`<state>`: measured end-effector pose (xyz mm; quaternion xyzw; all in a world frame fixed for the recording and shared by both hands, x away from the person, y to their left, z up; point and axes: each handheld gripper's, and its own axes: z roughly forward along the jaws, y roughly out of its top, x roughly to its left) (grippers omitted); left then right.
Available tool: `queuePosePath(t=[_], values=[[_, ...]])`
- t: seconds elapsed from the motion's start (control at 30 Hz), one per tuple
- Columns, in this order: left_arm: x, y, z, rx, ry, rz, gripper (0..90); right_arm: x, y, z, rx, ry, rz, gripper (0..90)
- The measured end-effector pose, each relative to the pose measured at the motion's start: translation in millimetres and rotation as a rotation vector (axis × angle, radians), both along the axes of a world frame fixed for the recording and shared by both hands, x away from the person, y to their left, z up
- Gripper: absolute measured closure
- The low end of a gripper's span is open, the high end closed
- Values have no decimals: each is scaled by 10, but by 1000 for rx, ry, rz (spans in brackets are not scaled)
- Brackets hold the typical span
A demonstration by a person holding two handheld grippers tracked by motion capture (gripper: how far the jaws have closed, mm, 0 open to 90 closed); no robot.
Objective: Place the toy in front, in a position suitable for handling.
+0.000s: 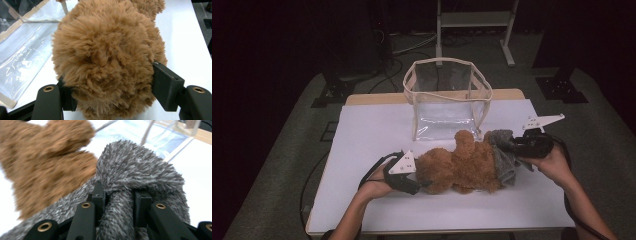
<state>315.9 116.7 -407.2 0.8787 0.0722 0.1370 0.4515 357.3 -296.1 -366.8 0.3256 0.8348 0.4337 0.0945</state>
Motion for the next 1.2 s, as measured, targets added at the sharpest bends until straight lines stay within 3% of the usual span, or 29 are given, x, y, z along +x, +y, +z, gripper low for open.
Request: queuePosePath(t=[0.17,0.43,0.5,0.67,0.83,0.93,1.07,1.2], values=[[1,-27,-1,-6,8,5,340,-166,164,116,-8,-23,87,678],[3,-6,-11,-6,8,0,340,-190,688,160,-3,-78,211,676],[3,0,-11,-5,7,-2,339,-191,705,135,-8,-88,213,677],[-2,-7,-8,-5,3,-2,339,-200,507,81,18,-72,171,677],[12,-15,-3,-4,7,-2,340,-257,372,84,1,-73,139,677],[20,-18,-4,-8,8,1,340,-275,499,152,-9,-98,169,677],[14,-12,-5,-6,7,2,339,-267,875,229,-40,-143,244,676],[25,7,-13,-13,5,9,335,-217,1053,221,-91,-173,264,677]])
